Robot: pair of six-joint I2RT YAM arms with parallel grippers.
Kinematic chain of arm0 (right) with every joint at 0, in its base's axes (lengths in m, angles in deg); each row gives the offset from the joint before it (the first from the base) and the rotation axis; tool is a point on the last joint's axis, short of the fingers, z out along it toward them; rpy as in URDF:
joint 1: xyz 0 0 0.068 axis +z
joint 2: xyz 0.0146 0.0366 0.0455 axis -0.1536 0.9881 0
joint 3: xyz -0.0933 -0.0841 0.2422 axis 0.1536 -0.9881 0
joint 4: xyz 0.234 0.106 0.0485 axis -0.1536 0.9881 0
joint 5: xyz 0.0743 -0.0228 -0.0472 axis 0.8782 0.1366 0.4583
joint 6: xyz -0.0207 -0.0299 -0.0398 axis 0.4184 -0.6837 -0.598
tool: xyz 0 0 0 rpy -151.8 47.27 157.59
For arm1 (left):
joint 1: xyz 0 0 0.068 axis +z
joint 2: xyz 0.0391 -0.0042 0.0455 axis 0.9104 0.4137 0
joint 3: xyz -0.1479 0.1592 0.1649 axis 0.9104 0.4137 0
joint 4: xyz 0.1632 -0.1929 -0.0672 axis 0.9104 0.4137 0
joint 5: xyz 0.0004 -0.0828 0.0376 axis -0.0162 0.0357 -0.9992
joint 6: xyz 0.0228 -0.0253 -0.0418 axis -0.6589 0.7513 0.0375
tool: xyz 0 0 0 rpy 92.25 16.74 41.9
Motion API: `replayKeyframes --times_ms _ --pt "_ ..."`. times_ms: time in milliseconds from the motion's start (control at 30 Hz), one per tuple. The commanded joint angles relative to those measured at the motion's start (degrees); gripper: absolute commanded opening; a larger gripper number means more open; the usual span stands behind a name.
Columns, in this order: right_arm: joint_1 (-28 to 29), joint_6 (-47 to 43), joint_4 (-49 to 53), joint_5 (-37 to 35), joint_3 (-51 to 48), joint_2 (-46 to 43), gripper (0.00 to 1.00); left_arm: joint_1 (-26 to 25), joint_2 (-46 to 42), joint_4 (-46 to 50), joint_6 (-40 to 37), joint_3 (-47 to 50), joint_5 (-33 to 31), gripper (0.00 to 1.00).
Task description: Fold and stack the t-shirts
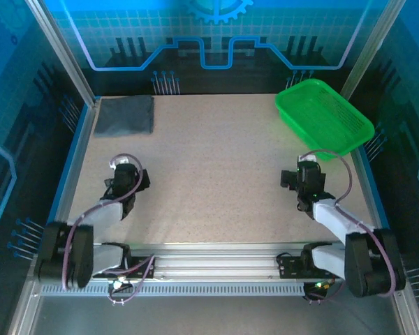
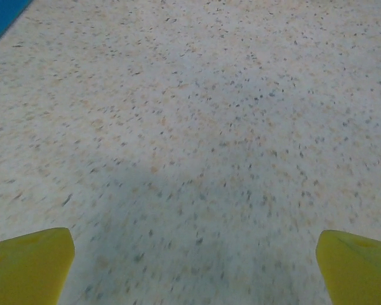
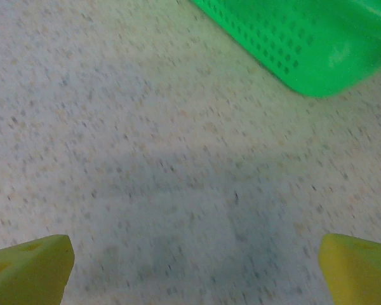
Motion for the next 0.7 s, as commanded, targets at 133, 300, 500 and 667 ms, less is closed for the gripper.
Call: replayKeyframes --times_ms 133,300,500,667 --pt "-3.98 -3.22 -22.09 10.01 2.36 9.0 1.0 3.98 10.12 -31.91 -3.16 0.39 5.63 0.99" --pt "-4.65 -5.47 -30.56 13.69 -0.59 10.9 1.0 2.9 15.12 -60.72 -6.49 12.75 11.06 0.99" --pt "-2.98 -8.13 -35.81 14.79 0.14 18.42 1.0 1.94 16.72 -47.55 -7.15 5.66 9.72 0.99" --pt "-0.85 -9.98 -35.89 12.33 0.71 19.08 1.0 0.9 17.22 -38.91 -9.36 0.37 11.62 0.99"
